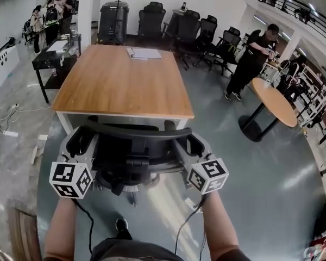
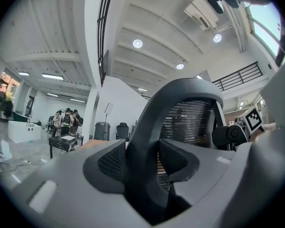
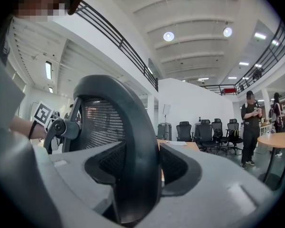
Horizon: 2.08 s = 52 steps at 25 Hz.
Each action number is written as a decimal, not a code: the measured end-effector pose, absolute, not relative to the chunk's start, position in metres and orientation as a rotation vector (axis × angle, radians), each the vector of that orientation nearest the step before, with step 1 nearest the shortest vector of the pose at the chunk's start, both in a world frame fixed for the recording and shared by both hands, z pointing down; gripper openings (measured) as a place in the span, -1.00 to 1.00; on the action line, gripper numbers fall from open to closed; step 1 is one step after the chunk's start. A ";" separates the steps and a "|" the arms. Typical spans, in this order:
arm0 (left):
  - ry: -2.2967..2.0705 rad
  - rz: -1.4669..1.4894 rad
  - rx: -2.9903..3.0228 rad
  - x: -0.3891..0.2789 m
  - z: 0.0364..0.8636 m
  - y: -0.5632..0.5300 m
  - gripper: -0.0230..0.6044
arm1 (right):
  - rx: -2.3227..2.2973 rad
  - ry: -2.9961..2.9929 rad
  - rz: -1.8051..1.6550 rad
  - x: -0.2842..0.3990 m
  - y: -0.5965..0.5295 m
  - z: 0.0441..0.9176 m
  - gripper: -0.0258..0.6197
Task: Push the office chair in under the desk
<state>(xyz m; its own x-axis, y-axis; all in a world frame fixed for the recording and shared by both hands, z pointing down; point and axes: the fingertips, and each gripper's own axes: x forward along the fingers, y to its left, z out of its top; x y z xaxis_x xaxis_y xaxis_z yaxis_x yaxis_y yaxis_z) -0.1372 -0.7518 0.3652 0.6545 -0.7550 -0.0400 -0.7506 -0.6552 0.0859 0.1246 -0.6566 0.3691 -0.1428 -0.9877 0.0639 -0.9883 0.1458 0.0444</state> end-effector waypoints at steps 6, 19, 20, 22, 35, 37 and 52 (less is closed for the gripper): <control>-1.241 -0.114 2.812 -0.117 0.365 -0.796 -0.17 | 2.037 -2.285 0.026 0.146 -0.700 0.369 -0.28; -1.270 -0.121 2.787 -0.071 0.351 -0.871 -0.17 | 2.050 -2.305 0.002 0.194 -0.777 0.354 -0.27; -1.279 -0.122 2.781 -0.069 0.355 -0.874 -0.17 | 2.045 -2.307 0.002 0.196 -0.781 0.357 -0.27; -1.298 -0.119 2.771 -0.066 0.362 -0.880 -0.17 | 2.028 -2.318 0.008 0.199 -0.788 0.364 -0.28; -1.360 -0.131 2.761 -0.049 0.369 -0.915 -0.17 | 2.007 -2.362 -0.002 0.216 -0.824 0.371 -0.26; -1.359 -0.127 2.759 -0.044 0.362 -0.923 -0.17 | 2.010 -2.356 0.004 0.222 -0.834 0.364 -0.26; -1.328 -0.120 2.763 -0.019 0.347 -0.981 -0.17 | 2.019 -2.323 0.039 0.247 -0.891 0.349 -0.27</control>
